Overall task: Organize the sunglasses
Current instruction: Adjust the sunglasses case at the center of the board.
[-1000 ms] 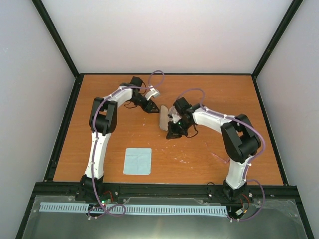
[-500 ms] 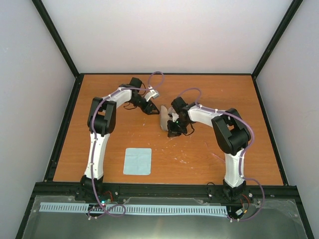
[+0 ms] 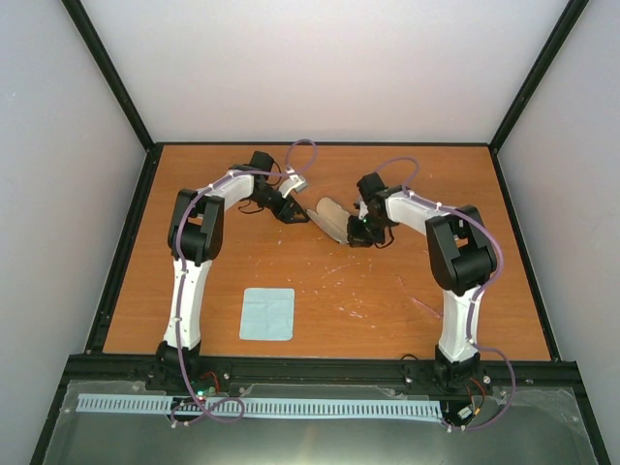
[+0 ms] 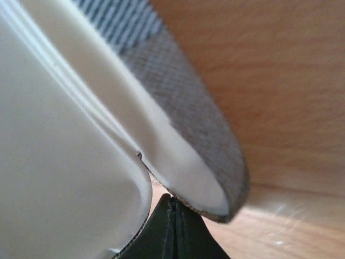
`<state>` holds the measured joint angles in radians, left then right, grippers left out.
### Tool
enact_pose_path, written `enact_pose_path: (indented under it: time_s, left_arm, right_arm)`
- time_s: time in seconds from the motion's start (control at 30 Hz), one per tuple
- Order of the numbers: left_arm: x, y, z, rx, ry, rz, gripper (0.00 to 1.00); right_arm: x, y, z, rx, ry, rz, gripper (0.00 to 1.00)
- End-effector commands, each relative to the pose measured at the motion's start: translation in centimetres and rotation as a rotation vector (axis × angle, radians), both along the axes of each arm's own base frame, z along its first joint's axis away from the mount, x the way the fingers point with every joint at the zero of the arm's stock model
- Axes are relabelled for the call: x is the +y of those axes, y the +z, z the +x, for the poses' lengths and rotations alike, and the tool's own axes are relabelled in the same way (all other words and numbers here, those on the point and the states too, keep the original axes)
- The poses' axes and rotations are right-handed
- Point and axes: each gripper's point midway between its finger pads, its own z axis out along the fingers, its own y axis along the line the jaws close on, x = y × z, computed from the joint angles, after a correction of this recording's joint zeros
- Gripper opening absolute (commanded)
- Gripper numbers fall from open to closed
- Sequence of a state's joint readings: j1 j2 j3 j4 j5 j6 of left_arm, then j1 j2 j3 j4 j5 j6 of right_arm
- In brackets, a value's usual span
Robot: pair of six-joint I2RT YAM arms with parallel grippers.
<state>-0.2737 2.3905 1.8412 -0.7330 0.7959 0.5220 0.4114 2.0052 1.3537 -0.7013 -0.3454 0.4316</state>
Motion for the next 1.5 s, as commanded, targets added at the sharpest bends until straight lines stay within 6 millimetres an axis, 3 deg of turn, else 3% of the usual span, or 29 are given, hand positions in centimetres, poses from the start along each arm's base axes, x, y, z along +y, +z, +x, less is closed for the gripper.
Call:
enact_pose_path:
  time_s: [0.0,0.33,0.67,0.87,1.0,1.27,1.47]
  left_arm:
    - [1.2,-0.8,0.2,0.013,0.033,0.051,0.61]
    - [1.1,-0.8,0.9,0.011,0.044,0.053,0.63]
    - [4.6,-0.3,3.0,-0.060,0.137,0.111,0.60]
    - [5.3,1.1,3.6,-0.094,0.140,0.094,0.49]
    - [5.8,0.9,4.5,-0.130,0.174,0.111,0.47]
    - [3.0,0.9,8.3,-0.086,0.187,0.024,0.39]
    - [0.8,-0.9,7.1,-0.062,0.135,0.040,0.39]
  right_arm:
    - [-1.9,-0.3,1.9,-0.028,-0.005,-0.072,0.03]
    - [-4.1,-0.4,5.6,-0.074,-0.020,-0.145,0.03]
    - [-7.2,-1.0,7.1,-0.094,-0.072,-0.229,0.03]
    - [-6.8,-0.1,8.9,-0.129,-0.095,-0.197,0.03]
    - [-6.7,0.2,8.5,-0.105,-0.117,-0.178,0.03]
    - [-5.6,1.3,5.8,-0.095,-0.185,-0.100,0.03]
    - [-4.1,1.1,5.6,-0.090,-0.190,-0.085,0.03]
